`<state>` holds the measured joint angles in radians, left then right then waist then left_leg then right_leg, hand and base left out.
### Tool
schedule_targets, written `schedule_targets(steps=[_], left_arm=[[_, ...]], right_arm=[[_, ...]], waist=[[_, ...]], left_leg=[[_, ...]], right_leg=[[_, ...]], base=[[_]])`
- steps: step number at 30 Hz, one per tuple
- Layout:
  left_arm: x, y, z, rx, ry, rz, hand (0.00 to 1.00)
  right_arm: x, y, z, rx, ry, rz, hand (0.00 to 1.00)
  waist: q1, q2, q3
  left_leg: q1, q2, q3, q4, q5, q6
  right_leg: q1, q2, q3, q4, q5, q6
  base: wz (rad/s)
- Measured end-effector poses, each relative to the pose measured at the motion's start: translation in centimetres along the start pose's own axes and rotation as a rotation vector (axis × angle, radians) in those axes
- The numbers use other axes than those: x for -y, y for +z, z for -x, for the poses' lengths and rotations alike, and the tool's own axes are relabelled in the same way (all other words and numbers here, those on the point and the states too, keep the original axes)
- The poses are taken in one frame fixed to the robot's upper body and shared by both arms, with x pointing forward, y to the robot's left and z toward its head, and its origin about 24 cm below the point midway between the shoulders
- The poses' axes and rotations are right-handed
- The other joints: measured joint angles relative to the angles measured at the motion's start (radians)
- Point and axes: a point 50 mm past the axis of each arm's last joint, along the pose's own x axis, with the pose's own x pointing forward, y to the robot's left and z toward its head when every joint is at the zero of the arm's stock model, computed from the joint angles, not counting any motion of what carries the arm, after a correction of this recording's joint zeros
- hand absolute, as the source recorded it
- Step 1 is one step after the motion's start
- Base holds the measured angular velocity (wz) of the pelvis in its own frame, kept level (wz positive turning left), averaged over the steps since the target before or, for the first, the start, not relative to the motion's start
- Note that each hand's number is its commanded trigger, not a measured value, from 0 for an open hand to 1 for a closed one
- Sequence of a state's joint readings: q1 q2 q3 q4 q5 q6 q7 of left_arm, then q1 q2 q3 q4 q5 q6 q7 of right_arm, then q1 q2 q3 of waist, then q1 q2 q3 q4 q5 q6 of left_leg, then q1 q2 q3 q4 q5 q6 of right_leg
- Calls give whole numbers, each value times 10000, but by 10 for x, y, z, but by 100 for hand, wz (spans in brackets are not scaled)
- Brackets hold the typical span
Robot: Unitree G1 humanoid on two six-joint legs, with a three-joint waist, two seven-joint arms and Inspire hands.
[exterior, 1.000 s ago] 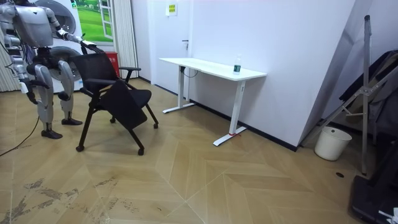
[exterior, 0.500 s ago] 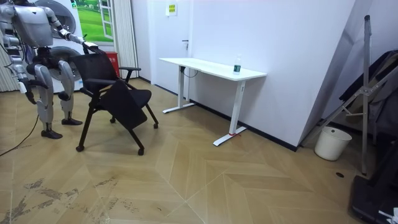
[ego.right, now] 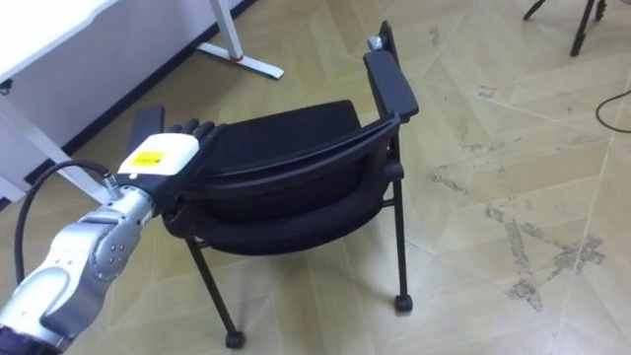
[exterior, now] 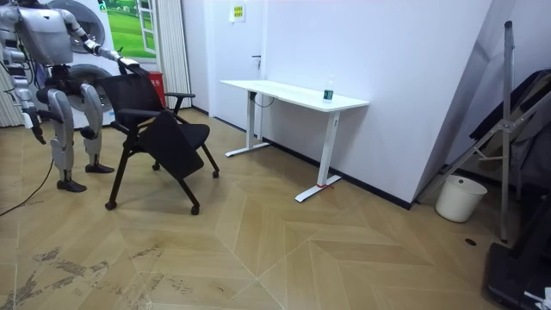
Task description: Push chair
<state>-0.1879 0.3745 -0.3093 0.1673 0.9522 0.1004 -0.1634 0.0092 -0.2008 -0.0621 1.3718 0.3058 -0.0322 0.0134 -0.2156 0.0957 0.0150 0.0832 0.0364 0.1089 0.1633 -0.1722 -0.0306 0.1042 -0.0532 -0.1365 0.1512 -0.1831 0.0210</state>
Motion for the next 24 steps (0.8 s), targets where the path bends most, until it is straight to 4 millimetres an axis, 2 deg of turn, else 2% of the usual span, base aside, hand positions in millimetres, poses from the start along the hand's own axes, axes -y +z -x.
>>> schedule_targets(steps=[3, 13, 24], left_arm=[[-2, 1, -1, 26, 68, -16, 100], [-2, -3, -7, 10, -169, 412, 100], [-7, -1, -6, 364, -55, 224, 100]], right_arm=[[1, 0, 0, -5, -50, -44, 0], [1, 2, 0, 90, -136, -31, 0], [-1, 7, -1, 236, 2, -121, 0]], waist=[[-1, 35, -23], [-21, -71, 50], [-4, -72, 45]], left_leg=[[6, 17, -1, -2, 0, 0], [-46, 16, -33, -3, 0, 0], [-123, 15, -51, -16, 0, 0]], right_leg=[[47, 7, -2, 28, 2, -3], [-38, 18, 84, -3, 4, -6], [-74, 27, 233, 13, 4, -7]], base=[[0], [0], [-1]])
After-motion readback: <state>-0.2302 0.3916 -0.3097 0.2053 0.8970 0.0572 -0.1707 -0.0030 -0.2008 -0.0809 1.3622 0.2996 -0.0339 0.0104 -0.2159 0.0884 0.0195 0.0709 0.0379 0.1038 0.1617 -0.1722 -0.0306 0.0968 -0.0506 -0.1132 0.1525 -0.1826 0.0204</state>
